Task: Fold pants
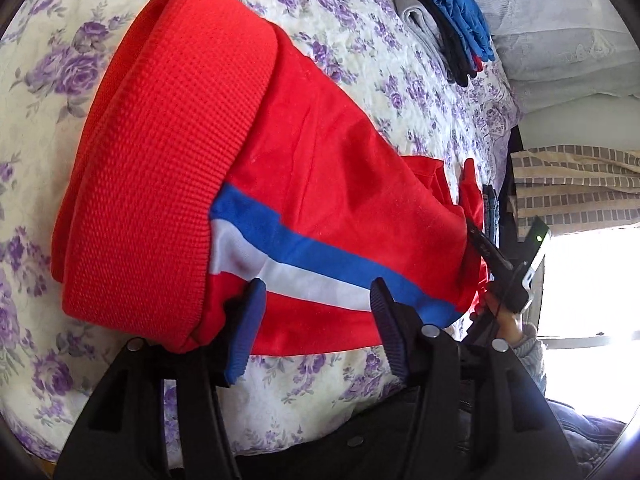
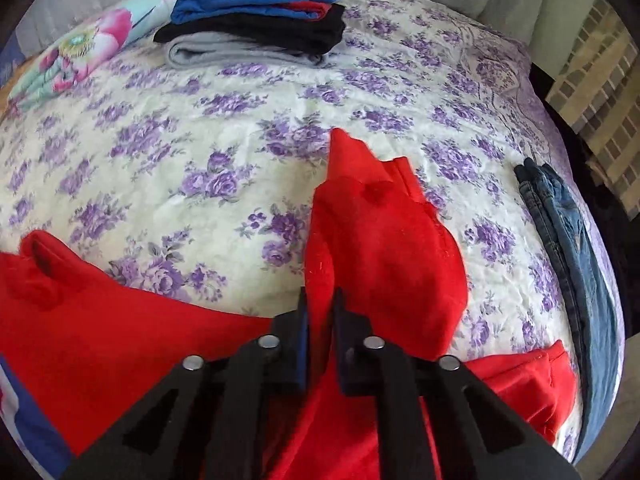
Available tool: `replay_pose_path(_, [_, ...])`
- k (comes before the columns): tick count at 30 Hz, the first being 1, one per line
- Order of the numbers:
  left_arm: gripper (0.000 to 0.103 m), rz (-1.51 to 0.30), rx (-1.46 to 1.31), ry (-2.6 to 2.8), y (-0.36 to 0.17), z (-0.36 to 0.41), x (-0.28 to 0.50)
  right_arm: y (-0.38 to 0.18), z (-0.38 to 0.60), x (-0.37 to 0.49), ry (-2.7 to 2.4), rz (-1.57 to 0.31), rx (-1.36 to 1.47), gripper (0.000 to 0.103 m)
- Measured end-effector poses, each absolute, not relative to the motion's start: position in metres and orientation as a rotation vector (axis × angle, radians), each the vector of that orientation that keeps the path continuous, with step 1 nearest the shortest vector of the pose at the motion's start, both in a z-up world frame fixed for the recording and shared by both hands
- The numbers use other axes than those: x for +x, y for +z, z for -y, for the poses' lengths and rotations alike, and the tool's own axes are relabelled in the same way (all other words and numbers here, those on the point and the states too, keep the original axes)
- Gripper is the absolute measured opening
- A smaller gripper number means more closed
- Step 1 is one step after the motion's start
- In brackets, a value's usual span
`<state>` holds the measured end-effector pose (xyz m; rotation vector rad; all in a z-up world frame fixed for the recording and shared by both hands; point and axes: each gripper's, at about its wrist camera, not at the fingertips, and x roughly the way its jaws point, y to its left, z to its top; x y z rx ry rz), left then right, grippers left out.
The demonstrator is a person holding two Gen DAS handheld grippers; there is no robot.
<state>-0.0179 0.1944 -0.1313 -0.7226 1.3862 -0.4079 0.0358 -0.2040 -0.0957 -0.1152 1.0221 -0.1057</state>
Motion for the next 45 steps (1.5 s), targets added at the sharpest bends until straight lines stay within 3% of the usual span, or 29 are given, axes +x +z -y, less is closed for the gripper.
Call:
replay_pose_path(4, [0.053,-1.398,-0.741,-0.409,-0.133,-0.196,-0.017,-0.059,0.253,0.005,-0.119,-0.902,0.174,0.006])
replay_pose_path(7, [0.053,-1.406,-0.745,-0.408,-0.133,-0.196,-0.016,-0.045,0.316,-0.047,-0.132,-0.754,0.551,0.006])
replay_pose_path(9, [0.053,-1.409,-0.749,-0.408,-0.132,-0.196,-0.016,-0.065,0.354,-0.094,-0.158,-0.689,0.797,0.006])
replay_pose_path(12, [0.053,-1.418,-0.760,-0.397,-0.133,-0.196,-0.015,-0.118,0.374,-0.139,-0.237,-0.850,0.936,0.009])
replay_pose_path(14, [0.054,-1.428,-0.762,-0.389,-0.133,-0.196,-0.014,-0.125,0.385,-0.164,-0.248,-0.800,1.066,0.012])
replay_pose_path(15, [0.055,-1.432,-0.764,-0.386,-0.133,-0.196,-0.014,-0.117,0.388,-0.169,-0.280,-0.763,1.044,0.016])
replay_pose_path(18, [0.059,-1.441,-0.770,-0.384,-0.133,-0.194,-0.012,-0.087,0.388,-0.165,-0.294,-0.687,0.910,0.050])
replay_pose_path(28, [0.062,-1.425,-0.772,-0.360,-0.131,-0.192,-0.015,-0.101,0.430,-0.144,-0.358,-0.679,0.922,0.050])
replay_pose_path(31, [0.062,-1.421,-0.781,-0.352,-0.132,-0.193,-0.016,-0.114,0.438,-0.124,-0.364,-0.733,0.897,0.040])
replay_pose_path(33, [0.062,-1.419,-0.787,-0.347,-0.132,-0.193,-0.016,-0.113,0.436,-0.115,-0.378,-0.763,0.830,0.040])
replay_pose_path(37, [0.062,-1.409,-0.798,-0.328,-0.130,-0.195,-0.020,-0.084,0.417,-0.108,-0.352,-0.775,0.619,0.046])
replay_pose_path(39, [0.062,-1.406,-0.806,-0.324,-0.131,-0.195,-0.021,-0.108,0.433,-0.110,-0.388,-0.865,0.663,0.047])
replay_pose_path(41, [0.062,-1.406,-0.792,-0.309,-0.128,-0.195,-0.021,-0.106,0.442,-0.124,-0.369,-0.803,0.776,0.047])
replay_pose_path(45, [0.062,-1.395,-0.735,-0.290,-0.113,-0.191,-0.024,-0.058,0.418,-0.132,-0.366,-0.656,0.597,0.048])
